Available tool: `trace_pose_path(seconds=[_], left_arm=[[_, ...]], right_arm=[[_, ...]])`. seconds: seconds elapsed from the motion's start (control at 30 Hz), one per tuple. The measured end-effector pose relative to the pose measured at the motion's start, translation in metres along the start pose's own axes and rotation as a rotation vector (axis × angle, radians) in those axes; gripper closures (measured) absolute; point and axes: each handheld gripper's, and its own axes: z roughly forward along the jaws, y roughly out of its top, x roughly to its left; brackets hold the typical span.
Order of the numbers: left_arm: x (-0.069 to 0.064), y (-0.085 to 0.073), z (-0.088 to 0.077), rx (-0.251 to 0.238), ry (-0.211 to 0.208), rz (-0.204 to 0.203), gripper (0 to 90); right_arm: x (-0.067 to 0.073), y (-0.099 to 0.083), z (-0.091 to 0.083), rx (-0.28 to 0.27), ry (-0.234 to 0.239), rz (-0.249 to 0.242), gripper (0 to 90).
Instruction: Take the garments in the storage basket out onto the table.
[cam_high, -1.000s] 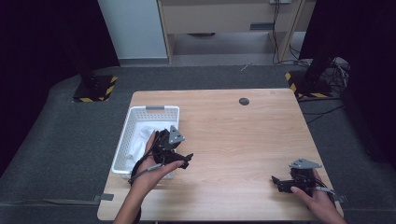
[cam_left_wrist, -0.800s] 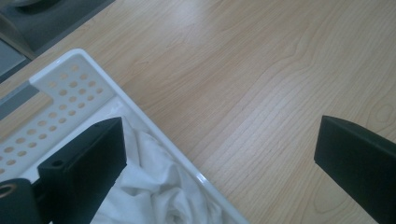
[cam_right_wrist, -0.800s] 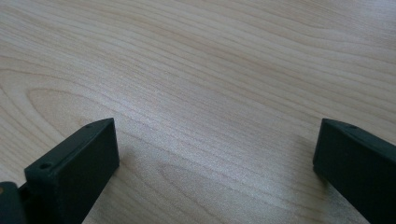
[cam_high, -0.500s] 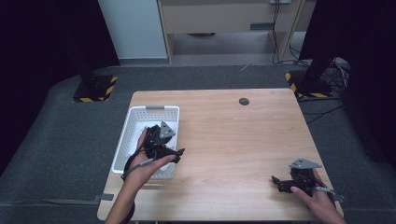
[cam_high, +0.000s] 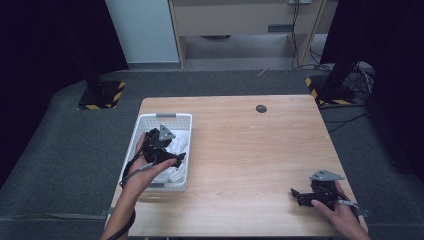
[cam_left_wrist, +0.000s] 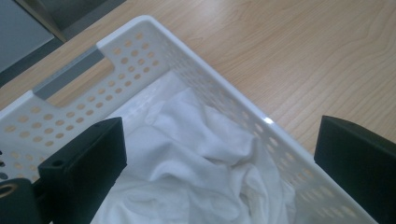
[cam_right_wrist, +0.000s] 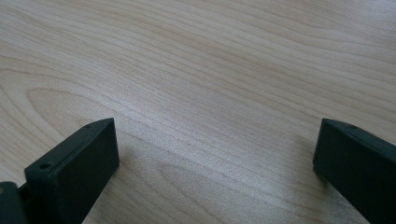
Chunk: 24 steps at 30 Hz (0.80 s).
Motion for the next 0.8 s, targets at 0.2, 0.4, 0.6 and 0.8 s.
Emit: trace_pose_path(seconds=[0.2, 0.4, 0.6, 0.8], left_arm=[[0.013, -0.009, 0.007, 0.019, 0.009, -0.022, 1.2], [0.018, -0.014, 0.012, 0.032, -0.002, -0.026, 1.2], [0.022, -0.016, 0.019, 0.042, -0.011, -0.014, 1.6], [0.034, -0.021, 0.034, 0.063, -0.016, -0.021, 1.5]], right_arm=[[0.0, 0.0, 0.0, 0.0, 0.0, 0.0, 0.5], [0.0, 0.0, 0.0, 0.0, 0.0, 0.0, 0.5], [0.0, 0.0, 0.001, -0.001, -0.001, -0.001, 0.4], [0.0, 0.0, 0.001, -0.001, -0.001, -0.001, 0.5]])
